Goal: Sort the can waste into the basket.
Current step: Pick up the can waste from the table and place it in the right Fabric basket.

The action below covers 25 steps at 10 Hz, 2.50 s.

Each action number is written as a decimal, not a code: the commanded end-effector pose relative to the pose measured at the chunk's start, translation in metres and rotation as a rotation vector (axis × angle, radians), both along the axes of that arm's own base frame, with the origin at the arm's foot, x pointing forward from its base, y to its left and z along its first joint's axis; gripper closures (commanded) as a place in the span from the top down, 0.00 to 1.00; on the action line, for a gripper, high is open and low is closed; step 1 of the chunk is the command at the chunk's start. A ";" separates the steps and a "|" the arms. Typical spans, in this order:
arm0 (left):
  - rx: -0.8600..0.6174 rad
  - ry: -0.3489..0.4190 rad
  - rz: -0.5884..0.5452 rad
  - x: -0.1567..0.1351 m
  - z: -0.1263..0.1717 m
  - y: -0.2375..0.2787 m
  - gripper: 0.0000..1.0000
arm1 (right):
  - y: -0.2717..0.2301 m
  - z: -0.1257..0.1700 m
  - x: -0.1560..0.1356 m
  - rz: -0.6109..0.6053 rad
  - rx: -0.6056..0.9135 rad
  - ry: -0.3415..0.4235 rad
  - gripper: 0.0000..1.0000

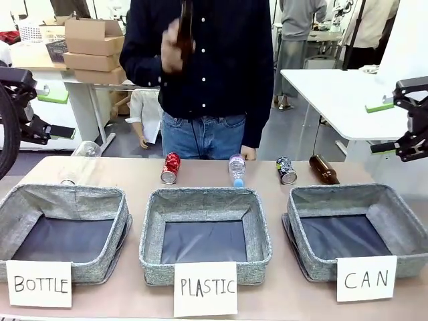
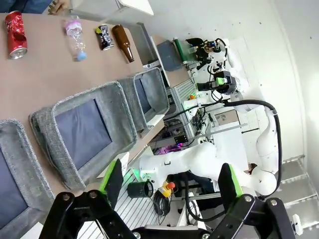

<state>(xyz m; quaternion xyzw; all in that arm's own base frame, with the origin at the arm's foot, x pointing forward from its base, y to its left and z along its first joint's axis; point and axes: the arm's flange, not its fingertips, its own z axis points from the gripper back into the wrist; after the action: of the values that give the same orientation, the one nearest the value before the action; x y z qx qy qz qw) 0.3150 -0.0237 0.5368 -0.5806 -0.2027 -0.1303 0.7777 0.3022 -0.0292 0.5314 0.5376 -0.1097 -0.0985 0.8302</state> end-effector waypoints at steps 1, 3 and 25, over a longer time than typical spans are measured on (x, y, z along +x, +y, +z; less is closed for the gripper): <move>-0.022 -0.028 -0.010 0.003 0.001 -0.002 1.00 | 0.001 0.002 0.004 0.016 0.011 -0.028 1.00; -0.022 -0.028 -0.010 0.003 0.001 -0.002 1.00 | 0.000 0.000 0.000 0.001 -0.001 0.000 1.00; -0.022 -0.028 -0.010 0.003 0.001 -0.002 1.00 | 0.140 -0.205 0.365 0.108 -1.024 0.095 1.00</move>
<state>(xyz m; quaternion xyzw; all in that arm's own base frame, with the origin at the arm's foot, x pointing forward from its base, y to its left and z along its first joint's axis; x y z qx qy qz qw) 0.3154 -0.0235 0.5373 -0.5807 -0.2019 -0.1326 0.7775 0.6564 0.1043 0.3220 0.0676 -0.0862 -0.0079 0.9940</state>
